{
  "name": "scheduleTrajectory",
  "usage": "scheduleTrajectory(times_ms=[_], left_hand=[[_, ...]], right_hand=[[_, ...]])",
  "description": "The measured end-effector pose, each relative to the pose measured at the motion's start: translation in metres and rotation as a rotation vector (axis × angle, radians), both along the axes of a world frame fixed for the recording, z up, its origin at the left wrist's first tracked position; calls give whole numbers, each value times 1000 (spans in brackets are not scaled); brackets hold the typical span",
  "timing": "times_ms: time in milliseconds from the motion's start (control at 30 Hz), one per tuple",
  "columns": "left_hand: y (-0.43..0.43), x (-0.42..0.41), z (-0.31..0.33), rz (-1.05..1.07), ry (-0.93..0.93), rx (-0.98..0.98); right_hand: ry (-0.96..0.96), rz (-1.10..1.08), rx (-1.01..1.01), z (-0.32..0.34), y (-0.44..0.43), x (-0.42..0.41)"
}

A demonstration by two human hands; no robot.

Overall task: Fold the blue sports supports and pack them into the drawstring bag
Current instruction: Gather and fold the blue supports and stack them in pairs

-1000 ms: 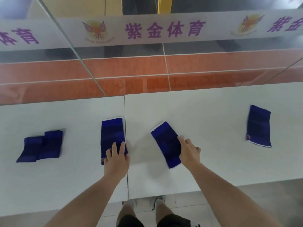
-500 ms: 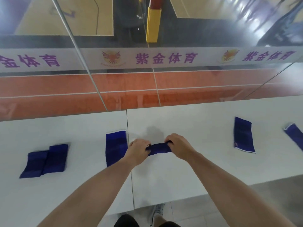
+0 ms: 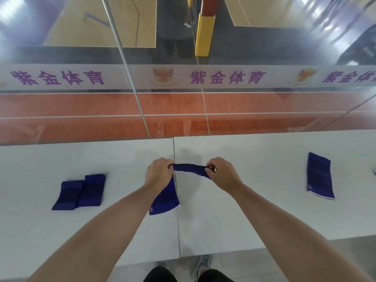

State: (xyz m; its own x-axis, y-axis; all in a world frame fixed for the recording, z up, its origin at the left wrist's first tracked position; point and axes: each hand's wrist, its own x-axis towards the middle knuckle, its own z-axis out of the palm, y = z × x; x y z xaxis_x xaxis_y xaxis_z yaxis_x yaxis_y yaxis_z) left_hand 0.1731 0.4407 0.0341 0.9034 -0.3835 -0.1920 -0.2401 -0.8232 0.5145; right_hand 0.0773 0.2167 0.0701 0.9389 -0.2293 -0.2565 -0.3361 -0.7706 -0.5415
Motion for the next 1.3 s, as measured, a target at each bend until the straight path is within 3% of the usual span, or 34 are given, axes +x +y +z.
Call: scheduleTrajectory(times_ms=[200, 433, 567, 733, 833, 967, 1067, 1300], left_hand=[[59, 11, -23, 98, 234, 31], [139, -49, -75, 84, 457, 97], [153, -64, -88, 216, 523, -22], [150, -70, -89, 187, 455, -6], [139, -79, -85, 139, 464, -21], [131, -102, -89, -3, 442, -61], [124, -113, -96, -93, 347, 27], [113, -115, -96, 83, 355, -83]], right_hand=[[-80, 165, -37, -9, 80, 22], [131, 446, -108, -85, 185, -11], [277, 349, 80, -97, 195, -21], [175, 3, -25, -107, 166, -19], [304, -142, -24, -107, 149, -18], [419, -186, 18, -113, 140, -22], [405, -187, 58, -121, 139, -25], [386, -208, 155, -123, 145, -23]])
